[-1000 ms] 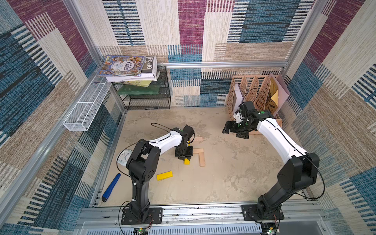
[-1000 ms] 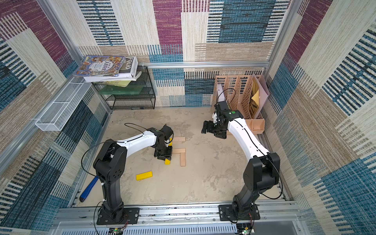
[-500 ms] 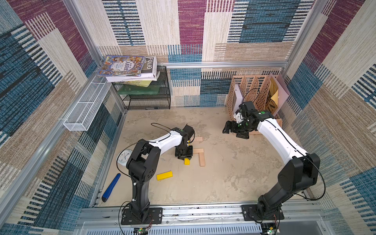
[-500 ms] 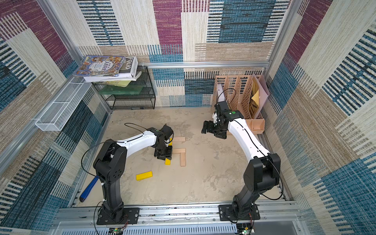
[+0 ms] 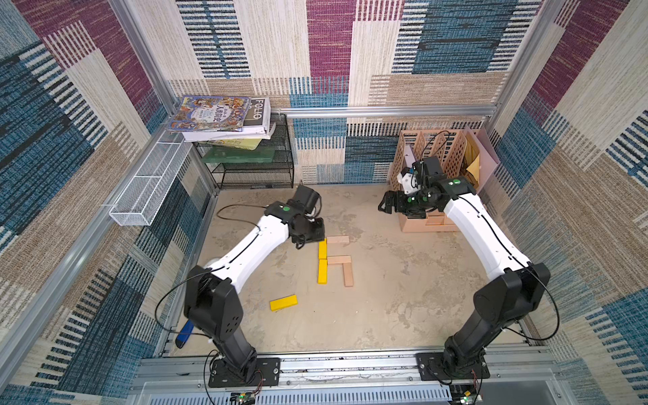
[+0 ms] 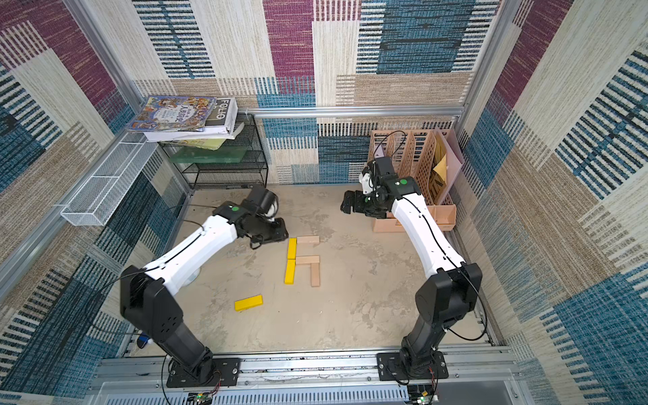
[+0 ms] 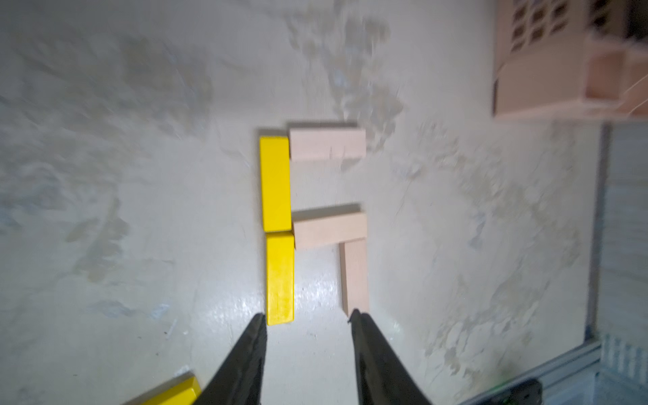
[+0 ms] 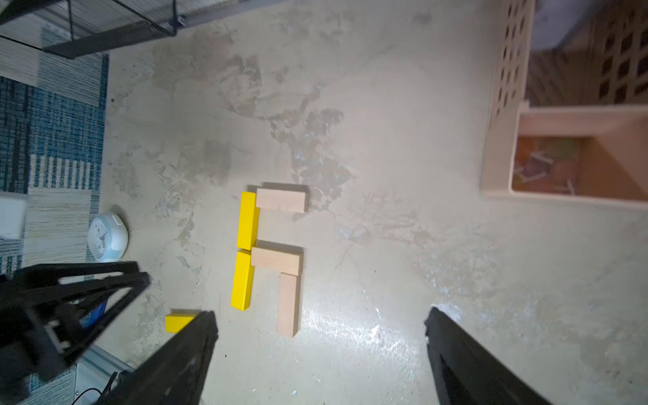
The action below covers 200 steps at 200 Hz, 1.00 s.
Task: Assemble the number 6 with building blocks
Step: Assemble the building block at the center of the board.
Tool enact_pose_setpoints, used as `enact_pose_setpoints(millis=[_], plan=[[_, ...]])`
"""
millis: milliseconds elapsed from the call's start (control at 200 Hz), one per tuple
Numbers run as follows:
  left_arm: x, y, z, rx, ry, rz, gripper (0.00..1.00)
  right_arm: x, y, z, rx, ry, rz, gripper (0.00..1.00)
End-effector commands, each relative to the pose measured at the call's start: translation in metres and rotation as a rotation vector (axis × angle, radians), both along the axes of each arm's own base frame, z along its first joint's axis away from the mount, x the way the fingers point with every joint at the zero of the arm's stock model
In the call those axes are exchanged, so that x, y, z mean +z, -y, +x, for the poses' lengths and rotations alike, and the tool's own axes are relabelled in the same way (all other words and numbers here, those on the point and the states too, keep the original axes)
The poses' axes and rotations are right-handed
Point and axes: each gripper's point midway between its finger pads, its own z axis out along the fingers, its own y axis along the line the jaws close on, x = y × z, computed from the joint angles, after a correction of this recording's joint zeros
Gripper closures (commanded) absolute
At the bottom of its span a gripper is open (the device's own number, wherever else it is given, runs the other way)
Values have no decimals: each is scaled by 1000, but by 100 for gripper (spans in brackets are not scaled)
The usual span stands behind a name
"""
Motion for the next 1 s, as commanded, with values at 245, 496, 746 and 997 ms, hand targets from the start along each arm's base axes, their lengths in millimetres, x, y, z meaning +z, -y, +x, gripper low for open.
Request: enact_pose_setpoints(millis=[245,496,746,997], plan=[[26,-165,-41,488,175,-64,53,-44,-164,-56,650,-58,22,4],[-10,-193,-103,582,119,-25,53,-77,-266,-138,1101,147,-150,4],[-15,-214,-123,701,89,24,53,-141,-325,-223,1420,157,-244,3],[-25,-208,-123,741,35,-40,53,-201,-347,-238,1440,156,-419,1]])
